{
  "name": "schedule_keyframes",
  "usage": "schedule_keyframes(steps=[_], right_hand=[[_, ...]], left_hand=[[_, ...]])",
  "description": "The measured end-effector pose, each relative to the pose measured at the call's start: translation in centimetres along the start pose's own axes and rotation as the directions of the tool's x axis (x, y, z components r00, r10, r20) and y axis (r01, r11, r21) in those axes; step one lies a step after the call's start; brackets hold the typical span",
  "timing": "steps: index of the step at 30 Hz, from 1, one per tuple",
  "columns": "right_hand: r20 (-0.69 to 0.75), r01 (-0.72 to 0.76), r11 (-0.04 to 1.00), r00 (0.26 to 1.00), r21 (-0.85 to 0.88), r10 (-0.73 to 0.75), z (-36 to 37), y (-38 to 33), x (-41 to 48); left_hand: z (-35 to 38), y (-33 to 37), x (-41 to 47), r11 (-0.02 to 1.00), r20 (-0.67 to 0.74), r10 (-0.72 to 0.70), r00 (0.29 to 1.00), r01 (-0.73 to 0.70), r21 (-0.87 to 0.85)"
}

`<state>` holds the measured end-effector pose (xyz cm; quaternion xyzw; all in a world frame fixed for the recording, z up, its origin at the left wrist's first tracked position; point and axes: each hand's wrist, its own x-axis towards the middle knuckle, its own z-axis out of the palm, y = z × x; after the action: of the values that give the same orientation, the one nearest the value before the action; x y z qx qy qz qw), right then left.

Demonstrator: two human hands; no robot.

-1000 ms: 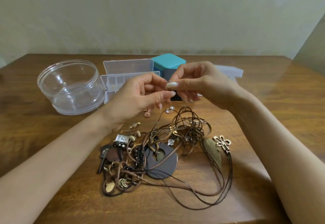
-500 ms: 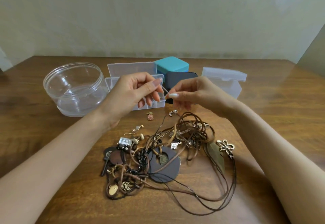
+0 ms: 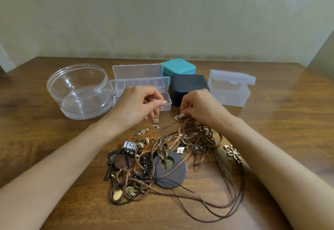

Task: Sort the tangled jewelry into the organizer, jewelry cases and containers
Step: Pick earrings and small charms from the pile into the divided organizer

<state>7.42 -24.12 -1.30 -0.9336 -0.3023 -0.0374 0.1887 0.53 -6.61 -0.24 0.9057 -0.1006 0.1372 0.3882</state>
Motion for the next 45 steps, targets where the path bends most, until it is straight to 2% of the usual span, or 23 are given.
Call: schedule_keyframes(steps=[3,6,9,14,18,22,24,29,35,39,41,43,45], right_hand=[[0.031,-0.039,0.999,0.999,0.008,0.038,-0.1,-0.1,0.0],[0.049,-0.045,0.999,0.998,0.018,0.044,-0.5,0.0,-0.1],[0.097,-0.065,0.998,0.993,0.022,0.062,-1.0,0.1,-0.2],[0.133,-0.094,0.996,0.987,0.004,0.093,-1.3,0.3,-0.3],[0.132,-0.109,0.994,0.986,0.028,0.105,-1.5,0.4,-0.4],[0.003,-0.118,0.971,0.993,-0.209,0.121,-1.5,0.4,-0.8],[-0.001,-0.125,0.960,0.992,-0.249,0.128,-1.4,0.3,-1.0],[0.048,-0.151,0.982,0.986,-0.117,0.157,-1.9,0.4,-0.7],[0.127,-0.159,0.987,0.980,0.024,0.155,-2.3,0.5,-0.5],[0.054,-0.070,0.984,0.997,0.162,0.062,-3.4,-0.2,-0.9],[0.005,-0.012,0.942,1.000,0.337,0.011,-4.4,-0.7,-1.3],[-0.014,0.046,0.851,0.999,0.523,-0.046,-5.1,-1.4,-1.7],[-0.030,0.089,0.765,0.995,0.638,-0.091,-5.2,-1.9,-1.9]], left_hand=[[-0.1,0.1,0.2,0.984,0.052,-0.067,0.996,0.075,-0.159],[-0.5,0.5,0.2,0.900,0.132,-0.141,0.981,0.183,-0.397],[-0.8,0.9,0.1,0.828,0.173,-0.157,0.972,0.225,-0.514],[-1.1,1.1,0.1,0.807,0.191,-0.145,0.971,0.228,-0.544],[-0.9,0.9,0.1,0.833,0.191,-0.139,0.972,0.219,-0.508],[-0.9,0.8,0.1,0.856,0.140,-0.144,0.980,0.194,-0.479],[-0.9,0.8,0.0,0.864,0.093,-0.157,0.983,0.183,-0.468],[-0.8,0.8,0.1,0.884,0.046,-0.137,0.990,0.143,-0.444],[-0.5,0.8,0.0,0.875,0.104,-0.087,0.991,0.126,-0.467],[-0.4,0.7,-0.1,0.877,0.079,-0.064,0.995,0.094,-0.471],[-0.4,0.8,-0.1,0.876,0.057,-0.064,0.996,0.083,-0.475],[-0.4,0.9,-0.1,0.879,0.037,-0.069,0.997,0.078,-0.471],[-0.4,1.0,-0.1,0.887,0.008,-0.064,0.998,0.060,-0.458]])
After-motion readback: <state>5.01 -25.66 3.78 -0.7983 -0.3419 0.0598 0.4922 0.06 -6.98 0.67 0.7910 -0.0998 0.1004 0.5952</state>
